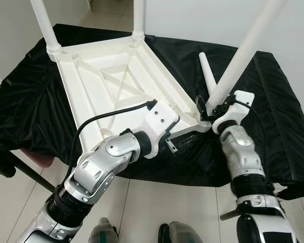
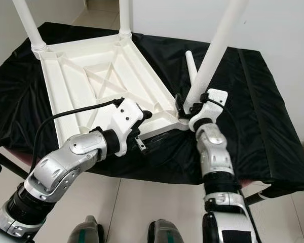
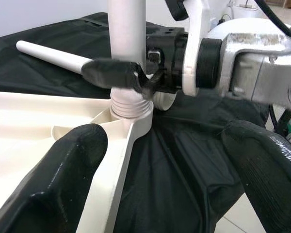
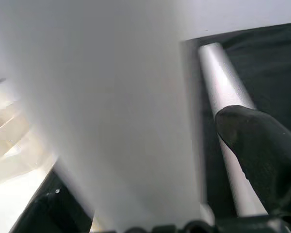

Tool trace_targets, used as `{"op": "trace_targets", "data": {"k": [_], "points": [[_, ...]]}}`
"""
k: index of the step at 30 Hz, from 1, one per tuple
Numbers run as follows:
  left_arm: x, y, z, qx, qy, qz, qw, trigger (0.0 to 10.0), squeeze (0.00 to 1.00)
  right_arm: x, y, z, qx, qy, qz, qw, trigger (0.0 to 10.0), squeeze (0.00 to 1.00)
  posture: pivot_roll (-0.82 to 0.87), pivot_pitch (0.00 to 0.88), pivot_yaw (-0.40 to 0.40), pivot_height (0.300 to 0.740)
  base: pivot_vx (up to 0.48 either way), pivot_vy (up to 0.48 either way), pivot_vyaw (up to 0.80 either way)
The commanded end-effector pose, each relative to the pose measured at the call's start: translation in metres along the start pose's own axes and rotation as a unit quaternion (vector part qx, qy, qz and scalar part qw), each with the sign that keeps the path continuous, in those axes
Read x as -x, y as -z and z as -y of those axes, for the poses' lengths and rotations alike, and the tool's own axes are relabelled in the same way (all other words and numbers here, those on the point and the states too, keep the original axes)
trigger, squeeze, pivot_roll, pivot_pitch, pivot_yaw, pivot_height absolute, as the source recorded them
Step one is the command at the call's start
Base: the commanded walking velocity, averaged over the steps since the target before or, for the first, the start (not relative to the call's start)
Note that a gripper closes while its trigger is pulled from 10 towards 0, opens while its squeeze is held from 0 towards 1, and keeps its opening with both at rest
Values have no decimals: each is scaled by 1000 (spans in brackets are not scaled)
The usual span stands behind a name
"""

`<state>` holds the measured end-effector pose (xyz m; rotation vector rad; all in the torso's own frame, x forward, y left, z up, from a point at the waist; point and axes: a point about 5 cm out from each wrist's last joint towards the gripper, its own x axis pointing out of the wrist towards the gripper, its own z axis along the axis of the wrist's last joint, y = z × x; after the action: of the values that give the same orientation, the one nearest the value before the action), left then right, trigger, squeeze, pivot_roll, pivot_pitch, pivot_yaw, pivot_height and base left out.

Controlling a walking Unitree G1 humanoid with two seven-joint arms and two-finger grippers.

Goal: Building children table

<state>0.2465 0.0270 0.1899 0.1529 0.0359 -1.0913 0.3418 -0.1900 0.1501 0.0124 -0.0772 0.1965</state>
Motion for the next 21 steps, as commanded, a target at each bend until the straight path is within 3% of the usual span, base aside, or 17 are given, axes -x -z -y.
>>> {"op": "trace_targets", "data": {"k": [1, 7, 18, 19, 20, 21], "points": [[0, 3, 1, -2, 16, -7, 1000, 10000, 0, -1, 2, -1, 2, -35, -9, 999, 10000, 0, -52, 14, -31, 740, 0, 0, 0], [0, 2, 0, -3, 16, -6, 1000, 10000, 0, -2, 0, 10, 43, -100, -16, 994, 10000, 0, -53, 15, -24, 740, 0, 0, 0], [1, 2, 0, -5, 16, -7, 1000, 10000, 0, -11, -3, 13, 43, -146, -15, 988, 10000, 0, -39, 8, -27, 740, 0, 0, 0], [1, 2, 0, -5, 16, -7, 1000, 10000, 0, -12, -2, 12, 45, -150, -19, 988, 4745, 0, -39, 8, -27, 740, 0, 0, 0], [1, 2, 0, -5, 16, -7, 1000, 10000, 0, -12, -1, 12, 46, -154, -21, 987, 4745, 0, -39, 8, -27, 740, 0, 0, 0], [1, 2, 0, -5, 15, -7, 1000, 10000, 0, -13, 1, 12, 44, -157, -26, 986, 0, 0, -34, 8, -30, 740, 0, 0, 0]]}}
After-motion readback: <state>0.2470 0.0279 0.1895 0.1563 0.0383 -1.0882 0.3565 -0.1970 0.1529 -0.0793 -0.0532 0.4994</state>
